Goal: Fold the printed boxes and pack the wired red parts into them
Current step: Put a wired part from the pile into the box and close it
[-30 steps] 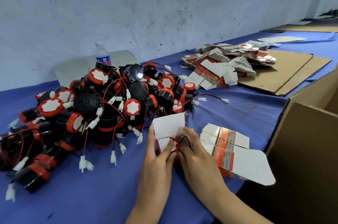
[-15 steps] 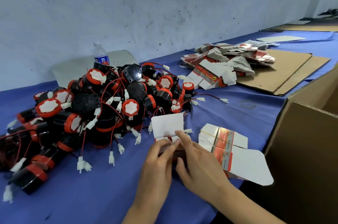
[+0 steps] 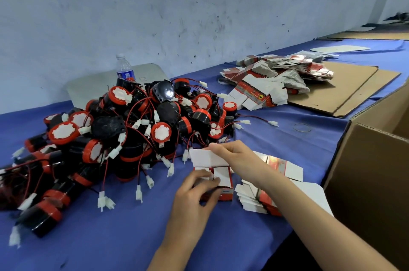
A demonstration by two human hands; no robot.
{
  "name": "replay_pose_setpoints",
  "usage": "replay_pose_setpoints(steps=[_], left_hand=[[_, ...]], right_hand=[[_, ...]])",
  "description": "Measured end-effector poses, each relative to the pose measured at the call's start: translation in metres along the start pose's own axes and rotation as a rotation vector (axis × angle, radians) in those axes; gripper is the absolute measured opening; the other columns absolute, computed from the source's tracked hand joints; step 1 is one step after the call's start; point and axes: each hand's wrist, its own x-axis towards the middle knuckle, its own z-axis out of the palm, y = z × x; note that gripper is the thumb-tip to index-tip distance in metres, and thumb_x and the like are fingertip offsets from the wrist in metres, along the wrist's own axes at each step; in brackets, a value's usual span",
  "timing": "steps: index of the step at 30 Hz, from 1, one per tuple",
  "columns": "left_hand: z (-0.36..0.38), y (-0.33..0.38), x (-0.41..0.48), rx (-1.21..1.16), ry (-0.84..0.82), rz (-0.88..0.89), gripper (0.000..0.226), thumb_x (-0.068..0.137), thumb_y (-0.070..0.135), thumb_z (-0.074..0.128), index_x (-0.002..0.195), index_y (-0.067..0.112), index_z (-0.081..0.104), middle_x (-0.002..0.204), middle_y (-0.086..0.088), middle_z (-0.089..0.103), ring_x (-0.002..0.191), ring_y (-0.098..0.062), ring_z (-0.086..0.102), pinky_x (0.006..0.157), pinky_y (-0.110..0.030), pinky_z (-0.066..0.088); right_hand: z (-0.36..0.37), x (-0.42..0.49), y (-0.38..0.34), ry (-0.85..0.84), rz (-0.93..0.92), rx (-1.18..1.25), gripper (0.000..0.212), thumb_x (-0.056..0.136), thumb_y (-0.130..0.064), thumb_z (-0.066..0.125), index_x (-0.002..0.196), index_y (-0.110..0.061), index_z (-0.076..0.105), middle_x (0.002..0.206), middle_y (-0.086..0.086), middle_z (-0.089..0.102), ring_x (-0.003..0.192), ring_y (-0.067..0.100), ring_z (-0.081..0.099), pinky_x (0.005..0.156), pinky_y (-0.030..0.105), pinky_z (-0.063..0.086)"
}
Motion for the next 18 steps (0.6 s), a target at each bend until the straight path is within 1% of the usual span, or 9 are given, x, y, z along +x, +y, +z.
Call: replay_pose_setpoints(steps=[2, 3, 5, 7, 11, 13, 15, 16, 18], left_hand=[[0.001, -0.001, 0.0, 0.009, 0.001, 0.02, 0.018, 0.079, 0.005, 0.076, 0.095, 0.012, 0.076, 0.105, 0.011, 0.059, 0.098, 0.001, 0.055, 0.082, -0.006, 0.045], [0.001, -0.002, 0.0, 0.008, -0.002, 0.024, 0.018, 0.079, 0.004, 0.075, 0.095, 0.012, 0.075, 0.105, 0.013, 0.058, 0.099, 0.002, 0.055, 0.083, -0.005, 0.044], [0.001, -0.003, 0.001, -0.004, -0.005, 0.017, 0.02, 0.08, 0.002, 0.074, 0.097, 0.013, 0.076, 0.106, 0.017, 0.058, 0.1, 0.002, 0.055, 0.084, -0.007, 0.044], [0.001, -0.003, 0.002, -0.005, -0.004, 0.017, 0.023, 0.079, -0.001, 0.075, 0.097, 0.013, 0.075, 0.106, 0.016, 0.06, 0.1, 0.003, 0.056, 0.084, -0.006, 0.043], [0.001, -0.001, 0.0, -0.061, 0.006, -0.007, 0.026, 0.078, -0.003, 0.075, 0.096, 0.017, 0.075, 0.102, 0.015, 0.062, 0.096, 0.004, 0.058, 0.08, -0.005, 0.042], [0.002, 0.001, -0.002, -0.116, 0.094, -0.091, 0.032, 0.074, 0.0, 0.079, 0.09, 0.026, 0.068, 0.097, 0.018, 0.058, 0.092, 0.005, 0.057, 0.075, -0.005, 0.042], [0.003, 0.0, -0.003, -0.144, 0.232, -0.238, 0.047, 0.069, 0.006, 0.084, 0.09, 0.032, 0.05, 0.097, 0.015, 0.047, 0.091, 0.002, 0.053, 0.071, -0.007, 0.043], [0.002, -0.002, -0.003, -0.173, 0.267, -0.306, 0.054, 0.067, 0.009, 0.086, 0.092, 0.032, 0.044, 0.098, 0.013, 0.044, 0.092, 0.0, 0.051, 0.071, -0.008, 0.044], [-0.002, -0.008, -0.002, -0.269, 0.205, -0.386, 0.06, 0.067, 0.011, 0.086, 0.102, 0.035, 0.042, 0.1, 0.007, 0.044, 0.092, -0.001, 0.052, 0.073, -0.01, 0.046]], right_hand=[[-0.001, -0.003, 0.002, 0.003, -0.072, -0.096, 0.057, 0.099, -0.043, 0.044, 0.107, 0.012, 0.059, 0.076, 0.014, 0.069, 0.069, 0.03, 0.063, 0.067, 0.037, 0.051], [-0.002, -0.003, 0.001, 0.007, -0.092, -0.119, 0.05, 0.099, -0.039, 0.045, 0.11, 0.005, 0.064, 0.089, 0.014, 0.072, 0.084, 0.027, 0.067, 0.076, 0.037, 0.053], [-0.002, -0.007, 0.0, -0.011, -0.131, -0.122, 0.03, 0.099, -0.03, 0.05, 0.113, -0.013, 0.07, 0.111, 0.003, 0.071, 0.104, 0.009, 0.064, 0.085, 0.025, 0.05], [0.0, -0.013, 0.001, -0.016, -0.188, -0.168, 0.024, 0.097, -0.022, 0.055, 0.114, -0.018, 0.071, 0.11, -0.006, 0.071, 0.101, 0.0, 0.062, 0.085, 0.014, 0.046], [0.011, -0.018, 0.012, 0.149, -0.236, -0.235, 0.023, 0.094, -0.018, 0.06, 0.113, -0.023, 0.071, 0.104, -0.006, 0.073, 0.095, 0.002, 0.064, 0.082, 0.014, 0.048], [0.017, -0.022, 0.016, 0.184, -0.238, -0.182, 0.023, 0.093, -0.019, 0.061, 0.111, -0.028, 0.072, 0.101, -0.011, 0.073, 0.095, -0.001, 0.065, 0.081, 0.013, 0.047], [0.022, -0.029, 0.022, 0.177, -0.259, -0.191, 0.025, 0.092, -0.018, 0.063, 0.109, -0.033, 0.071, 0.101, -0.016, 0.072, 0.1, 0.0, 0.064, 0.087, 0.016, 0.047], [0.024, -0.032, 0.025, 0.169, -0.288, -0.239, 0.025, 0.091, -0.017, 0.064, 0.11, -0.03, 0.071, 0.106, -0.014, 0.071, 0.107, 0.001, 0.062, 0.094, 0.016, 0.045], [0.027, -0.034, 0.03, 0.151, -0.348, -0.317, 0.025, 0.092, -0.015, 0.063, 0.115, -0.019, 0.07, 0.117, -0.009, 0.068, 0.119, -0.002, 0.053, 0.106, 0.012, 0.032]])
